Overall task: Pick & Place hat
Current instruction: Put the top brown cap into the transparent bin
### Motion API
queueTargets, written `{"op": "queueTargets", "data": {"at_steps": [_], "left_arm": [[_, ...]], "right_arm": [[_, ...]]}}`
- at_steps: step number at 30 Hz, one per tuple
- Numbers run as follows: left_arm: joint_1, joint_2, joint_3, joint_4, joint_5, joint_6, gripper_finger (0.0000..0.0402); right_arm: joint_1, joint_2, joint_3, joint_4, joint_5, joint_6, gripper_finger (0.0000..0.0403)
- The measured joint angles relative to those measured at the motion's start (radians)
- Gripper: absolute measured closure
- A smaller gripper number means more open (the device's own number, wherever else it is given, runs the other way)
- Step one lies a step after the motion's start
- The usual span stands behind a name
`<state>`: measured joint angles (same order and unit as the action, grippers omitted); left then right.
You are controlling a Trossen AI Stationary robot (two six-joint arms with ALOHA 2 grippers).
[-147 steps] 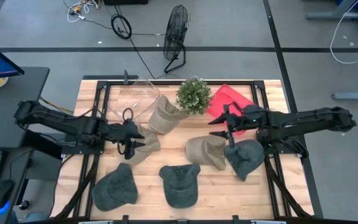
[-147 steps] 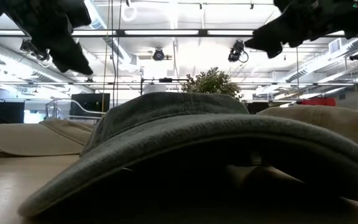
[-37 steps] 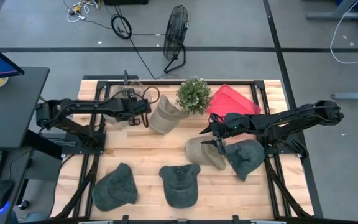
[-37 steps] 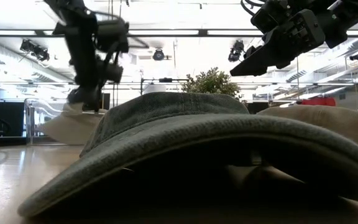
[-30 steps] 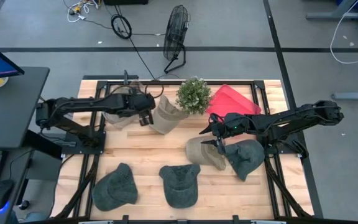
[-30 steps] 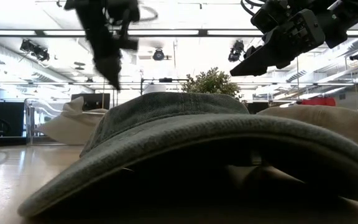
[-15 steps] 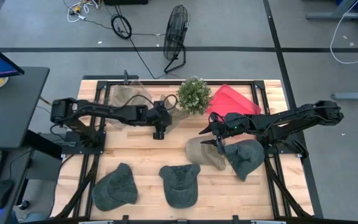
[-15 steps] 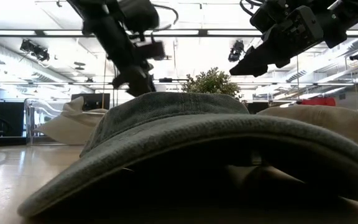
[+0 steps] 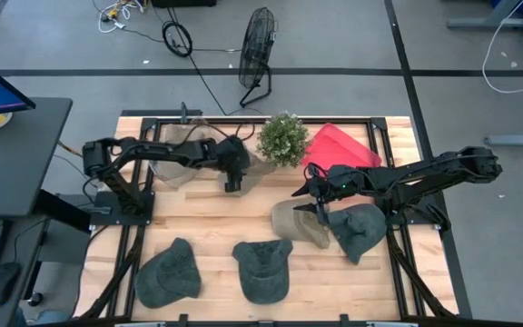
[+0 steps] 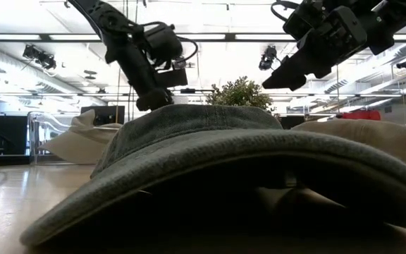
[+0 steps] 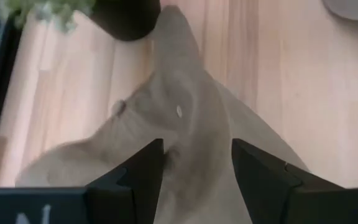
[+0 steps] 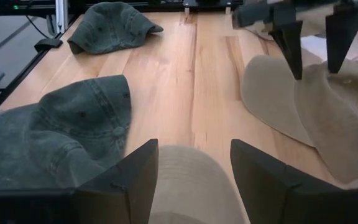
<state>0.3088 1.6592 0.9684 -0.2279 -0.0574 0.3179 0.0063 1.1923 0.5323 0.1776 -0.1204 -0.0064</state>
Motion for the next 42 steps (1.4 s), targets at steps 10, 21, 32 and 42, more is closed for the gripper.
{"op": "queueTargets", "data": {"at_steps": [10, 21, 32, 42], "left_arm": [[0.000, 0.055, 0.000, 0.013, -0.013, 0.040, 0.0369], [-0.166, -0.334, -0.001, -0.281, -0.098, 0.026, 0.0396], [-0.155, -0.680, 0.000, -0.642, -0.492, 0.044, 0.0398], [0.056, -0.641, -0.180, -0.633, -0.506, 0.081, 0.0398]], "right_arm": [[0.000, 0.000, 0.000, -0.026, 0.000, 0.010, 0.0197], [0.000, 0.000, 0.000, -0.038, 0.000, 0.025, 0.0197], [0.000, 0.000, 0.000, -0.031, 0.000, -0.021, 0.0197], [0.000, 0.000, 0.000, -0.027, 0.000, -0.029, 0.0197]]}}
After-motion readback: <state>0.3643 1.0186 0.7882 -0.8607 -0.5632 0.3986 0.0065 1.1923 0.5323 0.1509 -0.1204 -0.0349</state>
